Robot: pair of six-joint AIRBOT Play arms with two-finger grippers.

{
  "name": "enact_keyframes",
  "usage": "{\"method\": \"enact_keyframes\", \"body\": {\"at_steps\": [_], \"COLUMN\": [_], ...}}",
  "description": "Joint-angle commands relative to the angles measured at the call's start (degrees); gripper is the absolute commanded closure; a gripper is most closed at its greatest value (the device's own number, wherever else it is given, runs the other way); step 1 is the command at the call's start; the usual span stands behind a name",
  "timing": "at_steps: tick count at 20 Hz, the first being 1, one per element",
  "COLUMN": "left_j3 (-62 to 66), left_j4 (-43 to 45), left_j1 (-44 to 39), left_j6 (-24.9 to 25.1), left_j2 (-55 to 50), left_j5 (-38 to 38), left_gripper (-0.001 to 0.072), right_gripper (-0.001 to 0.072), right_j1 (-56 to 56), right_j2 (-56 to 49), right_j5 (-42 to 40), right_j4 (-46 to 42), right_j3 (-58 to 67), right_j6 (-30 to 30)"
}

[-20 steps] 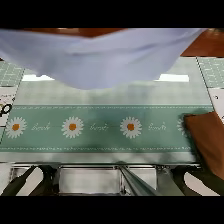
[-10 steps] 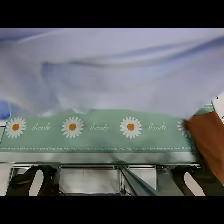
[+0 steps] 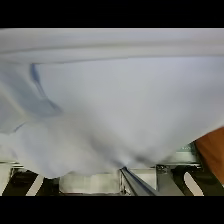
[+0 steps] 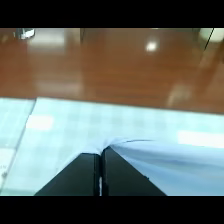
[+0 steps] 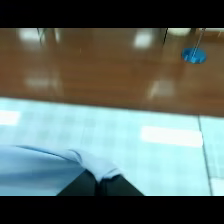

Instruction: Fold the shirts.

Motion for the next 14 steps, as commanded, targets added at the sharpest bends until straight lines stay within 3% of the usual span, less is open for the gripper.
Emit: {"method": "enact_keyframes", "body": {"at_steps": [1,5,9,12,14], "left_j3": [-3.3,-4.6,-4.5,-3.8,-0.8], "left_j4": [0.2,-7.1,-11.1,-13.4,-16.8], "left_j1": [-0.8,-0.5,0.9,3.3,4.6], "left_j6": [-1.8,-0.3,-0.3,-0.3,-0.3], "left_j2": [-9.0,-25.4,-42.7,-54.2,-61.1], "left_j5": [0.0,7.7,16.7,27.6,28.0], "left_gripper": [0.0685,0.0685,0.0685,0.0685,0.0685], "right_gripper": [0.0690,0.0690,0.0690,0.0690,0.0690], "right_j1": [0.0,0.0,0.0,0.2,0.2], "right_j2": [-2.2,-13.8,-31.9,-45.2,-53.2], "right_j5": [-3.9,-14.1,-23.3,-29.9,-30.9], "right_j4": [3.1,11.4,13.0,13.3,13.3], "right_j3": [-12.1,-22.4,-22.4,-19.1,-13.9], "right_j6": [0.2,-5.6,-7.6,-10.0,-8.9]}}
